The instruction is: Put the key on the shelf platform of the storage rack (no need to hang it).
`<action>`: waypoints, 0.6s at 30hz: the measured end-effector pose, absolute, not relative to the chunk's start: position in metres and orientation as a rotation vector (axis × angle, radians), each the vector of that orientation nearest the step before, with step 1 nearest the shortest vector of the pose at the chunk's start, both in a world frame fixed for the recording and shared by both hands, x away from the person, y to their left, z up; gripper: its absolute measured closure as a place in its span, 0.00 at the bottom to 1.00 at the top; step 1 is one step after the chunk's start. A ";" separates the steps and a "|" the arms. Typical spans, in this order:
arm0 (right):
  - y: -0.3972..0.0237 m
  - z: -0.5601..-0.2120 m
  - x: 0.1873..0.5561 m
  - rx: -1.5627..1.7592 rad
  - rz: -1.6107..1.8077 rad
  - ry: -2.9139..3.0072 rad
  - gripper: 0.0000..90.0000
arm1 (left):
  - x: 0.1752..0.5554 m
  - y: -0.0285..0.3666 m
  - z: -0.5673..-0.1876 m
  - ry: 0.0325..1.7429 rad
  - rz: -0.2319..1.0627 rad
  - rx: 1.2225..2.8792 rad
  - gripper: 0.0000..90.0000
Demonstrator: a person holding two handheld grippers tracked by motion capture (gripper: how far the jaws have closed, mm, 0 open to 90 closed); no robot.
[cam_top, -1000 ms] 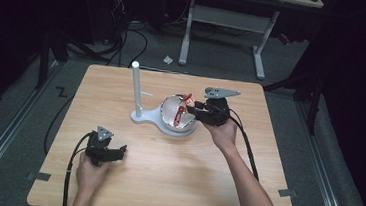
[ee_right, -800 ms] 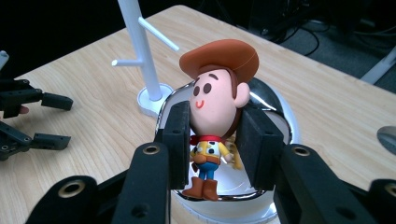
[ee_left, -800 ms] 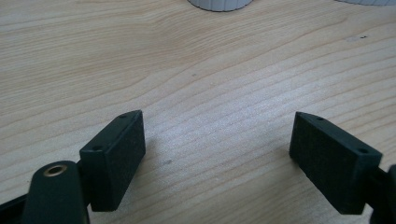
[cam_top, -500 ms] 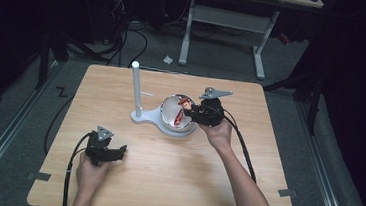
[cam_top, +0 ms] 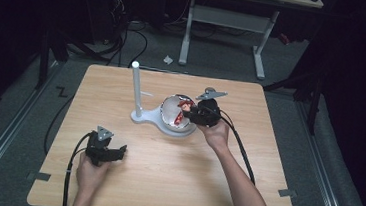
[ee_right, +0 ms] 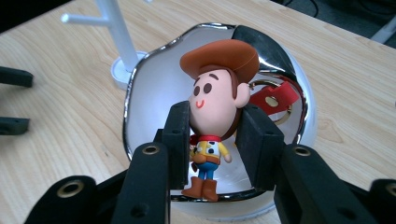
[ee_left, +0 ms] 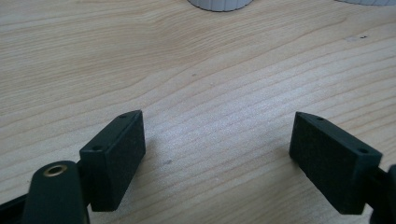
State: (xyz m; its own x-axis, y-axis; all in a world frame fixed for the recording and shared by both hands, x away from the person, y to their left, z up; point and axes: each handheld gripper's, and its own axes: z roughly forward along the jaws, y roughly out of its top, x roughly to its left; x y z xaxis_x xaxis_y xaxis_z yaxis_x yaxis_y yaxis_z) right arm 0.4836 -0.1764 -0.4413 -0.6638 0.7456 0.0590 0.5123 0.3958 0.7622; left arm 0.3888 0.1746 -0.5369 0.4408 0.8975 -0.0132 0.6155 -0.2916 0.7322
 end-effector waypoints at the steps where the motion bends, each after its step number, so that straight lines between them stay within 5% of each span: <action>1: -0.175 -0.442 0.483 1.098 1.126 2.366 0.73 | 0.389 0.175 -0.537 1.266 0.536 2.020 0.21; 18: -0.173 -0.445 0.484 1.097 1.114 2.383 0.69 | 0.389 0.175 -0.537 1.266 0.535 2.020 0.21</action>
